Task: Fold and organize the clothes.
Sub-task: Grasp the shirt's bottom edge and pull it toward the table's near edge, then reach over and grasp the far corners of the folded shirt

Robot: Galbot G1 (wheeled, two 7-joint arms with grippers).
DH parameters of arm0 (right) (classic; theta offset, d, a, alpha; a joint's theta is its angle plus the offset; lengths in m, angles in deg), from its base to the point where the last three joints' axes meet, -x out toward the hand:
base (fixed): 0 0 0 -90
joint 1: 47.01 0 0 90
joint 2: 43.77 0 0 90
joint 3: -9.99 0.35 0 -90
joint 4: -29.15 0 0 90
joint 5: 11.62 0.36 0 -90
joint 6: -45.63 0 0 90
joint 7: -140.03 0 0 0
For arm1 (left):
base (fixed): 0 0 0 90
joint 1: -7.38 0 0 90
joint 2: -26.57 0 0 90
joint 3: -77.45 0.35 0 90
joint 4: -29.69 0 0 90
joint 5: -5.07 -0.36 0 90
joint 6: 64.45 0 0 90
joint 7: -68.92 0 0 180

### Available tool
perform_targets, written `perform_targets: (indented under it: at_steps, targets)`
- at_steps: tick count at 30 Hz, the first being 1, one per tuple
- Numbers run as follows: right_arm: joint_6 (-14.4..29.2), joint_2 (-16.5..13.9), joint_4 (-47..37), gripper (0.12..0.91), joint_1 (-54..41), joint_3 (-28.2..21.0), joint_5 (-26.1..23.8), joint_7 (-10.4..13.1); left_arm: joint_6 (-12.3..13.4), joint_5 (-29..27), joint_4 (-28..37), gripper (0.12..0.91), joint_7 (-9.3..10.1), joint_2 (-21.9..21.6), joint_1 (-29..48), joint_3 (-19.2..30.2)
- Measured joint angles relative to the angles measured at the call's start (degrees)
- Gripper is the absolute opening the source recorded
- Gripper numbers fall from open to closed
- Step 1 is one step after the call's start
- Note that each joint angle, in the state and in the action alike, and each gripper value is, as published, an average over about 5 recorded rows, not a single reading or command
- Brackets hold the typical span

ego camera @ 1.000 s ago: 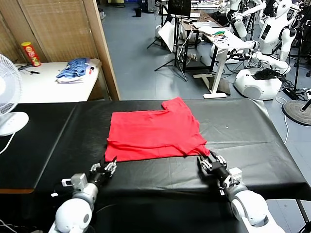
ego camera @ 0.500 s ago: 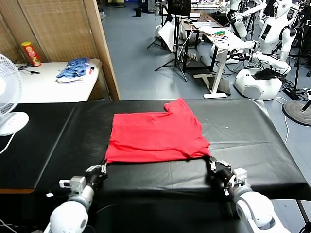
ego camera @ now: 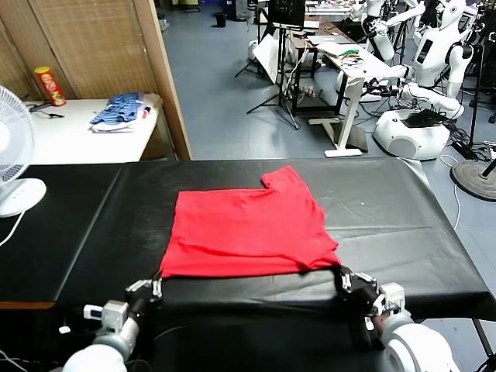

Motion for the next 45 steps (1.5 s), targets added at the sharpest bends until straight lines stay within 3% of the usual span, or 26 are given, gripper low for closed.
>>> perform_targets:
  at_steps: [5,7,12,18,26,34,45]
  targets:
    - [-0.1,-0.7,3.4,0.731,0.6,2.2,2.7,0.1,-2.0,0.8,-3.1,0.484,0.4,-0.2,-3.0,-1.3]
    - [0.7,-1.0,3.6,0.779,-0.7,2.6,3.3,0.1,-3.1,1.6,-4.4,0.584,0.56,-0.1,-3.7,-1.9]
    - [2.3,-0.9,-0.4,0.797,-9.5,0.8,2.7,1.0,-4.9,5.6,-7.4,0.776,0.78,0.5,-2.5,-3.5]
    - [2.6,0.6,-11.1,0.798,-25.9,-6.0,1.2,2.4,-7.8,13.4,-4.7,0.798,2.66,-0.4,8.0,-2.7]
    - [3.4,4.7,-31.2,0.798,-45.9,-15.7,-4.1,2.5,-9.1,21.1,9.3,0.798,3.76,-1.9,27.6,3.2]
    - [2.9,10.2,-49.7,0.798,-59.4,-20.1,-5.5,1.0,-9.7,23.2,24.8,0.798,4.28,-1.2,43.4,11.0]
    - [2.1,14.3,-64.4,0.798,-68.8,-22.4,-4.0,-1.5,-13.2,24.9,39.9,0.798,3.1,1.1,56.2,17.3]
